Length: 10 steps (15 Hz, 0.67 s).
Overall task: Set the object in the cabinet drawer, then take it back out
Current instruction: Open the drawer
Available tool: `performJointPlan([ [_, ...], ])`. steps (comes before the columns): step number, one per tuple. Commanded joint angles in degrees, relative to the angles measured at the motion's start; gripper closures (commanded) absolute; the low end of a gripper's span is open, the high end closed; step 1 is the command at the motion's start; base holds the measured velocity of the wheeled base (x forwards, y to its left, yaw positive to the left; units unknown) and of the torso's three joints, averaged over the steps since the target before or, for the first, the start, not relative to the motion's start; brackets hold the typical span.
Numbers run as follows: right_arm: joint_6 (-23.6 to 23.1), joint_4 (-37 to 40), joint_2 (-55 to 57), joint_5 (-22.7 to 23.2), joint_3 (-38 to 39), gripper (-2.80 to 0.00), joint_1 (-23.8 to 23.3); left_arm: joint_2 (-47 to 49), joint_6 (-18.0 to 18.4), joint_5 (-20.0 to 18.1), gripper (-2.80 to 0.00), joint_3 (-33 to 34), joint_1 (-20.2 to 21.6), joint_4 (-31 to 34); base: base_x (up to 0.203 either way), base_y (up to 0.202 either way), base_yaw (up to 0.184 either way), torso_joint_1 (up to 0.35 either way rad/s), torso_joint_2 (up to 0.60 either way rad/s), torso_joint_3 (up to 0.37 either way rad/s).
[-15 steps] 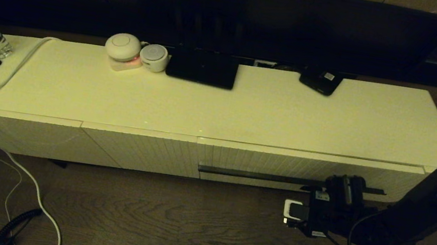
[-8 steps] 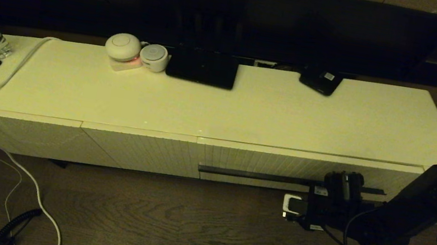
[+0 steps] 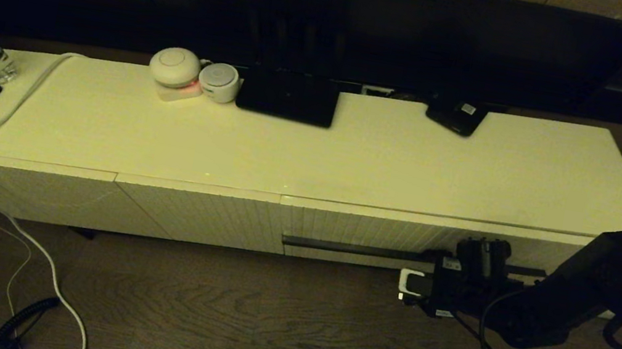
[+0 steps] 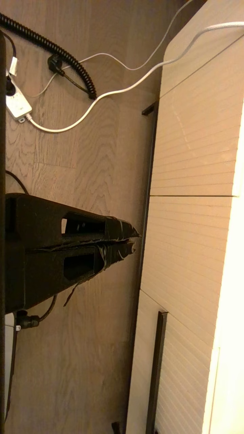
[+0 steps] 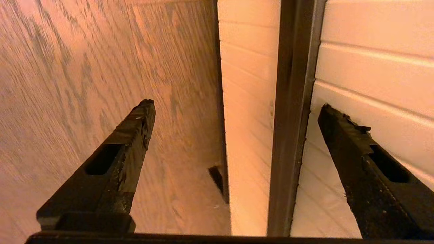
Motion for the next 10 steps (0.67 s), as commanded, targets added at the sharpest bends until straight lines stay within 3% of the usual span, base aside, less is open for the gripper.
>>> performJointPlan([
  [1, -1.12, -0.67, 1.34, 0.02, -1.7, -2.8, -0.25, -0.09, -0.06, 0.03, 0.0, 0.0, 0.0, -0.05, 0.0, 0.0, 0.0, 0.0, 0.0, 0.0],
  [10, -1.12, -0.67, 2.83, 0.11, -0.56, -2.8, -0.58, -0.09, -0.06, 0.03, 0.0, 0.0, 0.0, -0.05, 0.0, 0.0, 0.0, 0.0, 0.0, 0.0],
])
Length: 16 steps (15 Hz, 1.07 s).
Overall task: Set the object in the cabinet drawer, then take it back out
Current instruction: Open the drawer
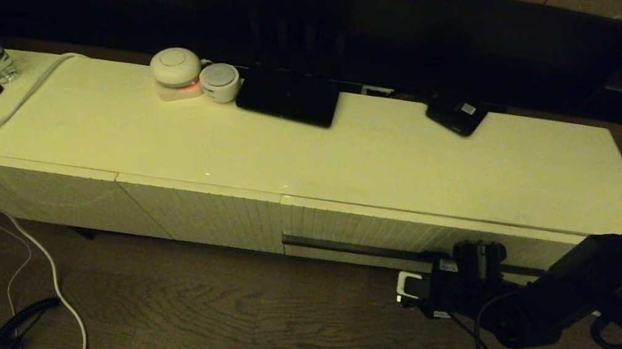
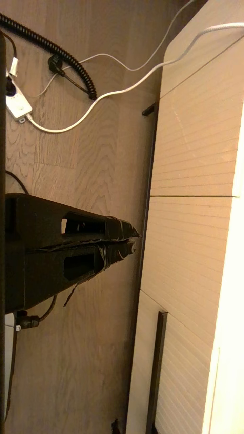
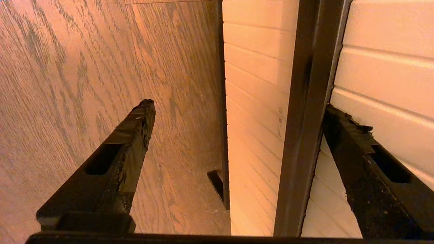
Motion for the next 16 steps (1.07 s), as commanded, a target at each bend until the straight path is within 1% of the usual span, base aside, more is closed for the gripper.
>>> performJointPlan([
  [1, -0.33, 0.21, -0.04, 0.05, 1.22, -2.8, 0.03, -0.09, -0.08, 0.02, 0.0, 0.0, 0.0, -0.06, 0.0, 0.0, 0.0, 0.0, 0.0, 0.0],
  [10, 0.16, 0.12, -4.57, 0.48, 13.7, -2.8, 1.31, -0.09, -0.08, 0.02, 0.0, 0.0, 0.0, -0.07, 0.0, 0.0, 0.0, 0.0, 0.0, 0.0],
  [14, 0.3, -3.47, -4.35, 0.54, 19.36, -2.8, 2.34, -0.09, -0.08, 0.02, 0.0, 0.0, 0.0, -0.04, 0.0, 0.0, 0.0, 0.0, 0.0, 0.0],
  [16, 0.34, -3.77, -4.98, 0.92, 21.27, -2.8, 2.57, -0.09, -0.08, 0.02, 0.0, 0.0, 0.0, 0.02, 0.0, 0.0, 0.0, 0.0, 0.0, 0.0],
])
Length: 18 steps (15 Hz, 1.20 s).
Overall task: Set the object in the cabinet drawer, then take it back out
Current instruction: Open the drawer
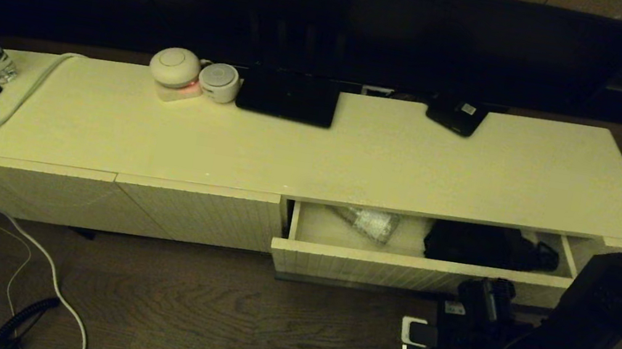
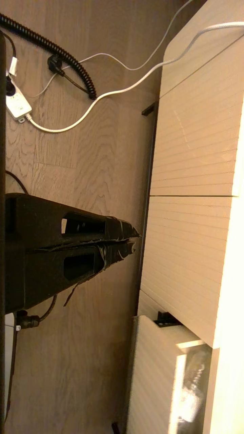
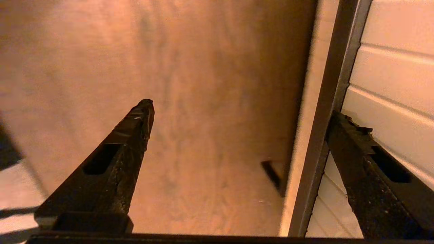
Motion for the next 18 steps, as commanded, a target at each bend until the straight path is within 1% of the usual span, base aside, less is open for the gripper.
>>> performJointPlan([
  [1, -0.48, -0.44, -0.97, 0.25, 2.65, -2.8, 0.56, -0.09, -0.06, 0.02, 0.0, 0.0, 0.0, -0.01, 0.0, 0.0, 0.0, 0.0, 0.0, 0.0],
  [5, 0.28, -2.23, -3.53, 0.26, 7.05, -2.8, 2.1, -0.09, -0.06, 0.02, 0.0, 0.0, 0.0, -0.05, 0.0, 0.0, 0.0, 0.0, 0.0, 0.0],
  [9, 1.47, -2.46, -7.05, 0.23, 11.98, -2.8, 4.03, -0.09, -0.06, 0.02, 0.0, 0.0, 0.0, -0.05, 0.0, 0.0, 0.0, 0.0, 0.0, 0.0],
  [12, 1.61, -2.57, -12.75, 0.13, 13.69, -2.8, 4.71, -0.09, -0.06, 0.02, 0.0, 0.0, 0.0, -0.05, 0.0, 0.0, 0.0, 0.0, 0.0, 0.0],
  [13, 1.9, -2.31, -16.3, -0.01, 14.57, -2.8, 4.76, -0.09, -0.11, 0.02, 0.0, 0.0, 0.0, -0.01, 0.0, 0.0, 0.0, 0.0, 0.0, 0.0],
  [14, 2.42, -2.13, -19.7, -0.23, 15.58, 0.0, 4.79, -0.09, -0.06, 0.02, 0.0, 0.0, 0.0, 0.01, 0.0, 0.0, 0.0, 0.0, 0.0, 0.0],
  [18, 4.99, 0.86, -35.13, -2.89, 21.3, 0.0, 4.75, -0.09, -0.06, 0.02, 0.0, 0.0, 0.0, 0.0, 0.0, 0.0, 0.0, 0.0, 0.0, 0.0],
])
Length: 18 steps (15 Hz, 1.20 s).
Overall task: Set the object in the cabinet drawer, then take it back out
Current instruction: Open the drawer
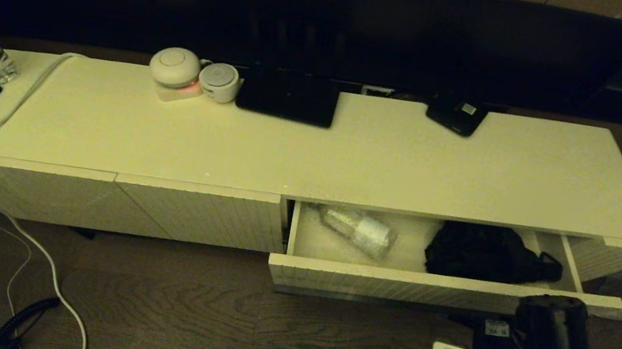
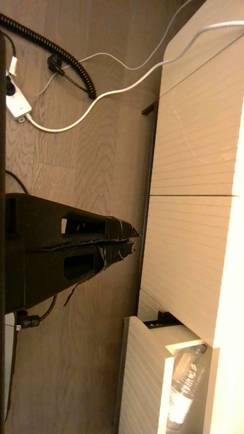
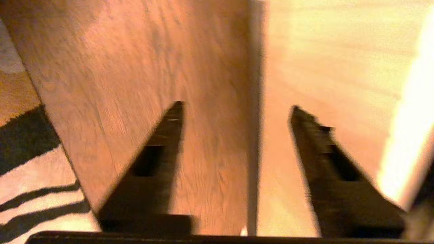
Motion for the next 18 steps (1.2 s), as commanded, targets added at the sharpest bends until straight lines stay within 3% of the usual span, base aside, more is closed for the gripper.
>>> performJointPlan([
  [1, 0.96, 2.81, -13.69, -1.19, 2.74, 0.0, -0.29, -0.09, -0.06, 0.02, 0.0, 0.0, 0.0, -0.05, 0.0, 0.0, 0.0, 0.0, 0.0, 0.0],
  [4, 5.43, 18.38, -25.71, -4.65, -0.97, 0.0, -0.84, -0.09, -0.06, 0.02, 0.0, 0.0, 0.0, -0.05, 0.0, 0.0, 0.0, 0.0, 0.0, 0.0],
  [6, 8.04, 30.39, -28.36, -5.73, -9.8, 0.0, -0.96, -0.09, -0.06, 0.02, 0.0, 0.0, 0.0, -0.05, 0.0, 0.0, 0.0, 0.0, 0.0, 0.0],
  [8, 9.93, 36.6, -27.15, -6.23, -16.57, 0.0, -1.1, -0.09, -0.06, 0.02, 0.0, 0.0, 0.0, -0.03, 0.0, 0.0, 0.0, 0.0, 0.0, 0.0],
  [14, 12.22, 38.04, -12.03, -8.18, -27.16, 0.0, -3.64, -0.09, -0.06, 0.02, 0.0, 0.0, 0.0, -0.01, 0.0, 0.0, 0.0, 0.0, 0.0, 0.0],
  [18, 16.52, 38.63, -4.78, -9.85, -33.29, 0.0, -4.0, -0.09, -0.06, 0.02, 0.0, 0.0, 0.0, -0.05, 0.0, 0.0, 0.0, 0.0, 0.0, 0.0],
])
